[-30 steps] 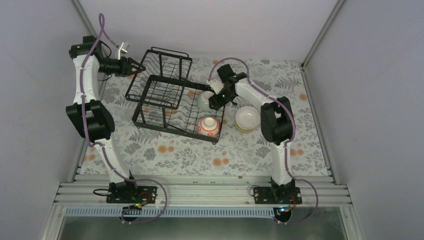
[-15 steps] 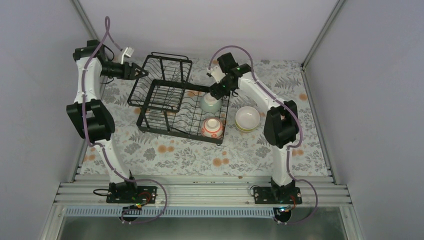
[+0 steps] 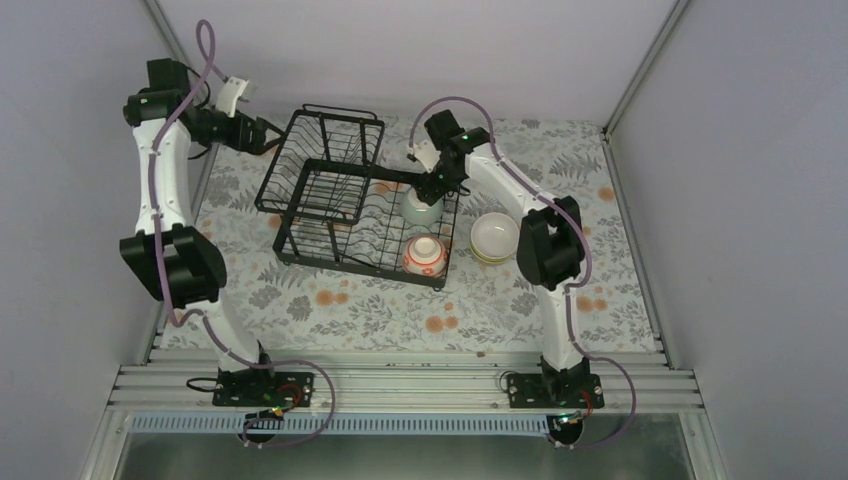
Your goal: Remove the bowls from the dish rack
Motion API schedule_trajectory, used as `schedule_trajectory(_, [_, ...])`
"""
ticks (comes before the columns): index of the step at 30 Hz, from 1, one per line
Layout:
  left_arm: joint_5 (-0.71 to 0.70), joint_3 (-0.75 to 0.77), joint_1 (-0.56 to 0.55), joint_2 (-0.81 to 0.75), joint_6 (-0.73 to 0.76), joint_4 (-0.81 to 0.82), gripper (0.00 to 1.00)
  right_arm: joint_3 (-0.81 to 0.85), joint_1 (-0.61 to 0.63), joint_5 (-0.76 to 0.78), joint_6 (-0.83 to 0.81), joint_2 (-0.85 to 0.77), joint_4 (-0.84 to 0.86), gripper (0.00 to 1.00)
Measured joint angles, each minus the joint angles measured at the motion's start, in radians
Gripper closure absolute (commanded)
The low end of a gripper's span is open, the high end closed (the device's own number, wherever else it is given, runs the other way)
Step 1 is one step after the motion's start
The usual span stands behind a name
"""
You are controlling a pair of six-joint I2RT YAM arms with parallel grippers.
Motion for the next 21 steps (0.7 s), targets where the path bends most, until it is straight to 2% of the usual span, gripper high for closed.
schedule_trajectory(10, [-0.082,-0.055,0.001,-0.213,-0.056,0.149,0.00,-0.007,0.031,0.012,0.001,0.018,0.018,0.24])
schedule_trajectory(15, [-0.074,-0.058,0.001,-0.233,-0.063,0.166,0.00,-0.007,0.050,0.027,0.001,0.047,0.029,0.28])
schedule_trajectory(17, [-0.066,-0.072,0.001,-0.233,-0.066,0.171,0.00,-0.006,0.057,0.040,0.000,0.066,0.034,0.32])
schedule_trajectory(21, [-0.060,-0.089,-0.011,-0.233,-0.076,0.182,0.00,0.007,0.064,0.063,0.001,0.078,0.051,0.51])
